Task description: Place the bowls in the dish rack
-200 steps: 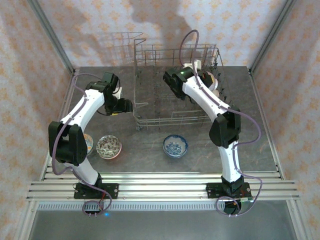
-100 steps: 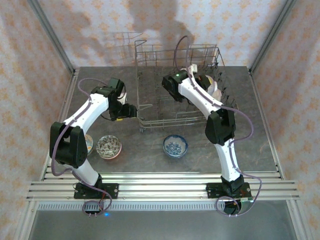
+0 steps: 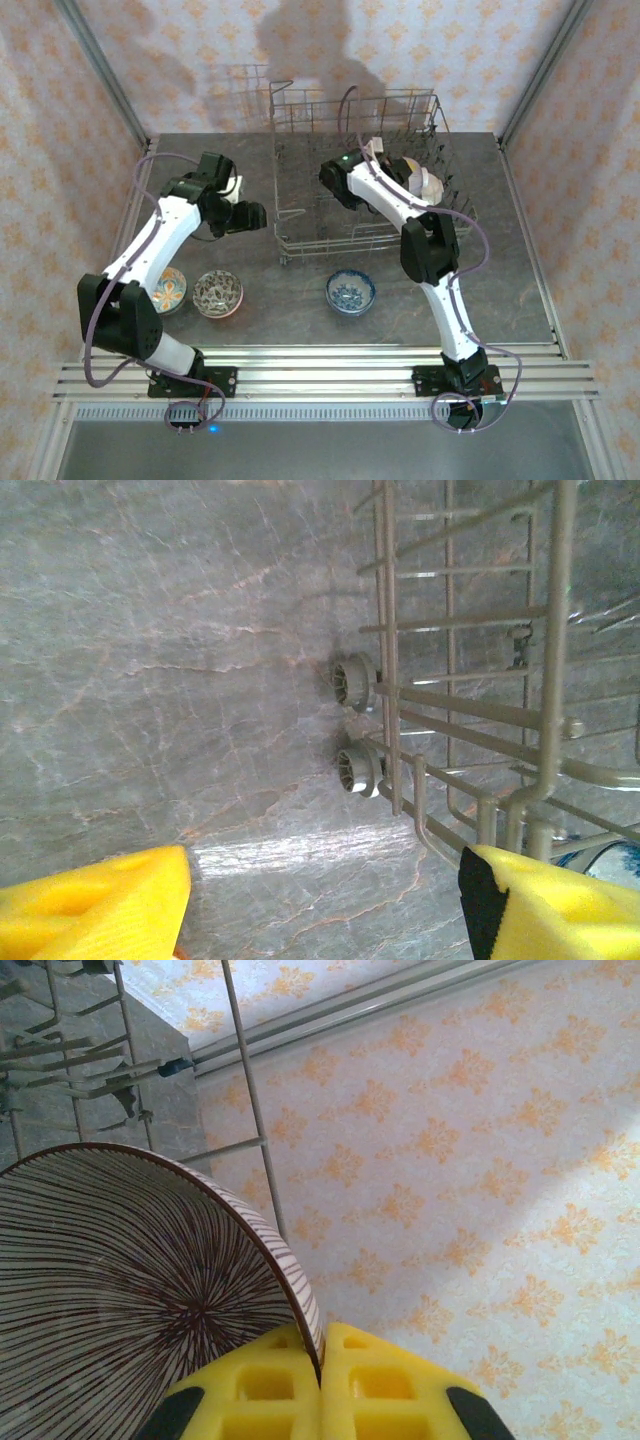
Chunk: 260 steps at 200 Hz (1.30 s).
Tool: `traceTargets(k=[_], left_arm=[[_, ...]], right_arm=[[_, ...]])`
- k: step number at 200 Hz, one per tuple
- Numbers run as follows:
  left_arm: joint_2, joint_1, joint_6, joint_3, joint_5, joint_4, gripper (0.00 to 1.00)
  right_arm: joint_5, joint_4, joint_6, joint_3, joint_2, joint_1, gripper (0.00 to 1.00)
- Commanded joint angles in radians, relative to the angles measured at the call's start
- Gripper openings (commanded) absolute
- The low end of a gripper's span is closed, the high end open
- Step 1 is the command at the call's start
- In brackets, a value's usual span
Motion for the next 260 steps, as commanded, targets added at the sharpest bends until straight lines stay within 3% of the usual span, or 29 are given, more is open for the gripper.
traceTargets(k=[1, 81, 135, 186, 260], left_arm=[[-0.042, 0.022, 0.005, -0.014, -0.025, -0.003, 0.73], [-0.108, 0.028, -0.013, -0.029, -0.054, -0.021, 0.73], [-0.143, 0.028, -0.031, -0.045, -0.069, -0.023, 0.73], [-0.162, 0.027, -0.062, -0.064, -0.071, -0.013, 0.73], [-0.193, 0.018, -0.094, -0.075, -0.1, -0.028, 0.73]], right_arm=[[0.035, -0.013, 0.007, 0.035, 0.033, 0.001, 0.0], [-0.086, 0.107, -0.105, -0.018, 0.023, 0.035, 0.0], [-0.148, 0.124, -0.133, -0.069, 0.011, 0.041, 0.09], [-0.178, 0.187, -0.189, -0.098, 0.006, 0.043, 0.26], [-0.306, 0.265, -0.211, -0.097, 0.016, 0.004, 0.31]])
